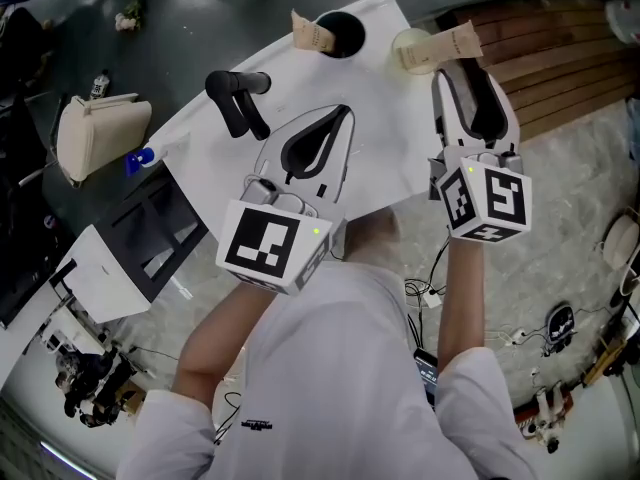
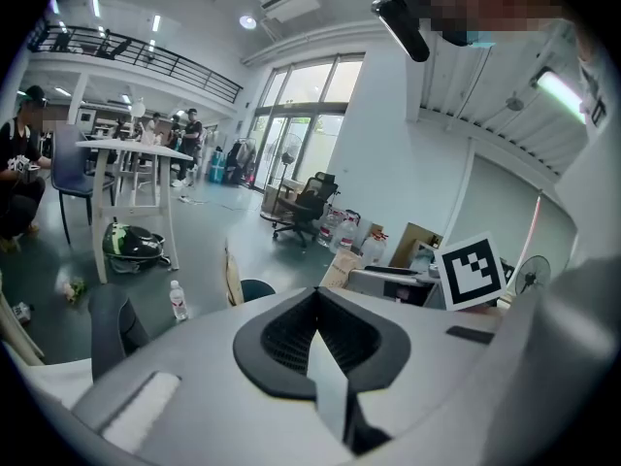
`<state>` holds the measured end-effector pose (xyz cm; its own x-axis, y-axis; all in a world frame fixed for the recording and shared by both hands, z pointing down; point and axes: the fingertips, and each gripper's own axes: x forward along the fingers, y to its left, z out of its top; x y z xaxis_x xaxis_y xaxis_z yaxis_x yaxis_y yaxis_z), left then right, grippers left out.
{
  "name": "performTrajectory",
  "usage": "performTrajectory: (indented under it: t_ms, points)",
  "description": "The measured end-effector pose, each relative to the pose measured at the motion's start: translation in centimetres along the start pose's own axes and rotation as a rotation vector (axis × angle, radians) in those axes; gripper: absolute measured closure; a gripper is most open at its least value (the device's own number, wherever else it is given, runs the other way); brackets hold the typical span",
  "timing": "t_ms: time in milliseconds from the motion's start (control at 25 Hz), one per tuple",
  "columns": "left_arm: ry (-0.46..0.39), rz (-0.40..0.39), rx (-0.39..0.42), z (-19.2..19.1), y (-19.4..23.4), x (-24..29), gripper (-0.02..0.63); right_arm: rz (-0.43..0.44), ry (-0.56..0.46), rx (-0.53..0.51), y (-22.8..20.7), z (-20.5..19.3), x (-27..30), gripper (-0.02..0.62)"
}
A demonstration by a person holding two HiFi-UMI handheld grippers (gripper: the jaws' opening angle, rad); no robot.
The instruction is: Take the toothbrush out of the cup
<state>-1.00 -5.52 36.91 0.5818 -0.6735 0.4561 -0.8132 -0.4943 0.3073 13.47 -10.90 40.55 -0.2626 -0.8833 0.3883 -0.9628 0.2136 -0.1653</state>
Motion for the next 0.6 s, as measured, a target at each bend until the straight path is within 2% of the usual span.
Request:
performTrajectory:
  t_ms: [400,600]
  points:
    - [-0.048,-0.015,0.03,1.2,-1.3,-3.6,0.601,0.013,-0.038,-0.044,2.7,2.4,-5.3,0.387]
    - [-0.075,-0.014,0.037,1.9,-1.7,-6.2,0.601,0.024,-0.06,-0.075,4.3,4.0,-8.6,0.453]
